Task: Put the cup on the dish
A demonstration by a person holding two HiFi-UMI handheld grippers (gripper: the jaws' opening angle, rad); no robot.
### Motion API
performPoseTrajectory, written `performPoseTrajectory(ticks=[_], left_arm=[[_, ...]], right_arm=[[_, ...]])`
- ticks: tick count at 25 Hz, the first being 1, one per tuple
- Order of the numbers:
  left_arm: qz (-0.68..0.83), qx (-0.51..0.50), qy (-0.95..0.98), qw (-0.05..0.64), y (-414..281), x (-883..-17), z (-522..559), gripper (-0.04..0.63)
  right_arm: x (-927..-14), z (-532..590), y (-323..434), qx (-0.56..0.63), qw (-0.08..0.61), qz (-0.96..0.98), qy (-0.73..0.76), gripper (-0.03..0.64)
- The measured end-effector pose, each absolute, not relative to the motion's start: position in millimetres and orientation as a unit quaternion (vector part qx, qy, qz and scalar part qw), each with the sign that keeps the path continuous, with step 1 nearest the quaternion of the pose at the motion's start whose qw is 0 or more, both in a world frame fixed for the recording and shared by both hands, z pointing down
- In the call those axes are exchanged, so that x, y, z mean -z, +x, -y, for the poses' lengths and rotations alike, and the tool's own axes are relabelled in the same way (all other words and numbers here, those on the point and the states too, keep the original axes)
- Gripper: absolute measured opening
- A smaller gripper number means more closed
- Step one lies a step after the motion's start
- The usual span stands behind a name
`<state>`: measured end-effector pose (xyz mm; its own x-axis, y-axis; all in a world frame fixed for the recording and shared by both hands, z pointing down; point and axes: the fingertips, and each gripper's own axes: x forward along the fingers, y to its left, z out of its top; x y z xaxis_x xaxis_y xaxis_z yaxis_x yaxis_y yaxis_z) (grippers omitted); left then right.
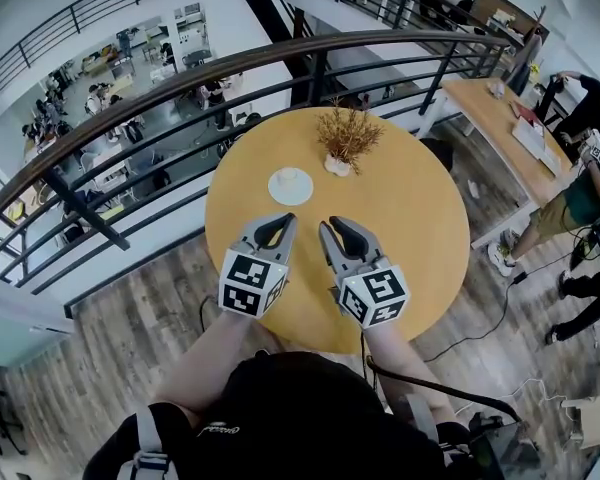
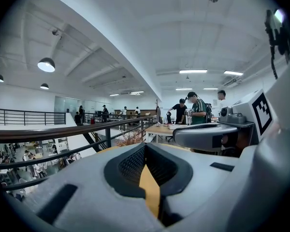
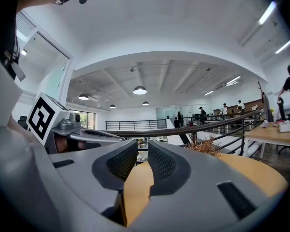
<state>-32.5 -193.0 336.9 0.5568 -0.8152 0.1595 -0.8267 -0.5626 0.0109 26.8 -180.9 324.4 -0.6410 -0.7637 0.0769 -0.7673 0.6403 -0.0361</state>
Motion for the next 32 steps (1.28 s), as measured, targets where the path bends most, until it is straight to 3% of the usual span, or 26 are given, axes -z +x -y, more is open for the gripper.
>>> performPoseTrajectory(ticks=[32], left_arm=[[0.464,-0.078,0.880,0.057,-36.9,-351.4,185.7,0.006]], right_arm=[[-332.2,176.6,18.9,-0.038,0.039,0.909,0.413,0.067]])
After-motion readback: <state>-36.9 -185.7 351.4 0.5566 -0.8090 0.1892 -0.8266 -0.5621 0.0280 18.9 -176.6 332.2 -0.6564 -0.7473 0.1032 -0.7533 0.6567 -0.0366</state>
